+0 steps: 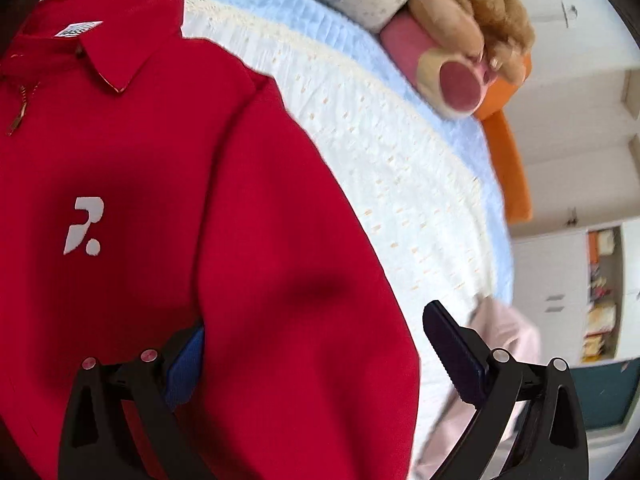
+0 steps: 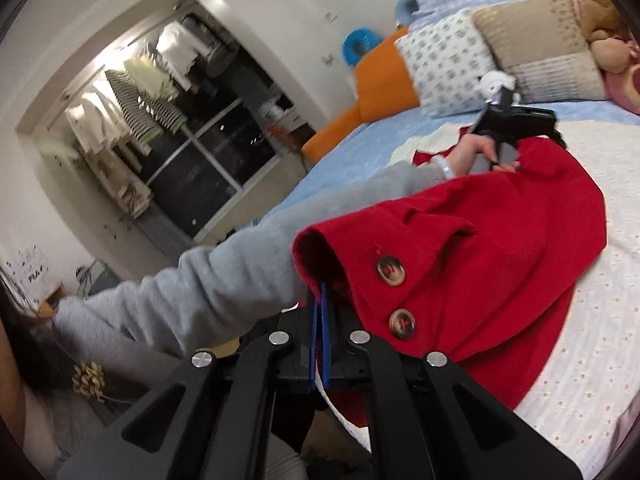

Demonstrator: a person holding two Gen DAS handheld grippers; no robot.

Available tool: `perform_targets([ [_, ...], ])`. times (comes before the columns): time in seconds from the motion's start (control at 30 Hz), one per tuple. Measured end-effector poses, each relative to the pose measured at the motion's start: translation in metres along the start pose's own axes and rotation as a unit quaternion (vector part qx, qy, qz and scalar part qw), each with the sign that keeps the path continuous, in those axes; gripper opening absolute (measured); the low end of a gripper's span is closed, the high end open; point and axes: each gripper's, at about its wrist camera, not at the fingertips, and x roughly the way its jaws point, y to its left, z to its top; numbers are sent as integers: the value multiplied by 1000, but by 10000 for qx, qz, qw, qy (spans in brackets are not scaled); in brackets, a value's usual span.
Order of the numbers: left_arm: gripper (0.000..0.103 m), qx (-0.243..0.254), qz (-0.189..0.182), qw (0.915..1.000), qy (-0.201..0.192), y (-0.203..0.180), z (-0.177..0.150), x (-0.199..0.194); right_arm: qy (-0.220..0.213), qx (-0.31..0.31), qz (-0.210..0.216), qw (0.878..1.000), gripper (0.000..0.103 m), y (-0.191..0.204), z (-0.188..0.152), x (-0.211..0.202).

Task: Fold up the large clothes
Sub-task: 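Fold the held sleeve across the sweater body and open the right tool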

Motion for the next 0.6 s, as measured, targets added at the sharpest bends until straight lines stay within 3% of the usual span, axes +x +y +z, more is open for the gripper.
perform_targets([
  [0.17, 98, 259, 309, 9989, 235, 8, -5, 13, 141, 131, 50, 9998, 2, -1, 0, 14],
  [0.33, 98, 417, 361, 9975, 444, 0, -13, 0, -178, 139, 90, 9997, 3, -4, 1, -8],
  [0.5, 98, 1093, 988, 9871, 632, -14, -37, -31, -459, -27, 16, 9989, 3, 6, 15, -24],
  [0.6, 98, 1202, 867, 9852, 863, -17, -47, -37, -562, -190, 55, 9982, 3, 18, 22, -29],
])
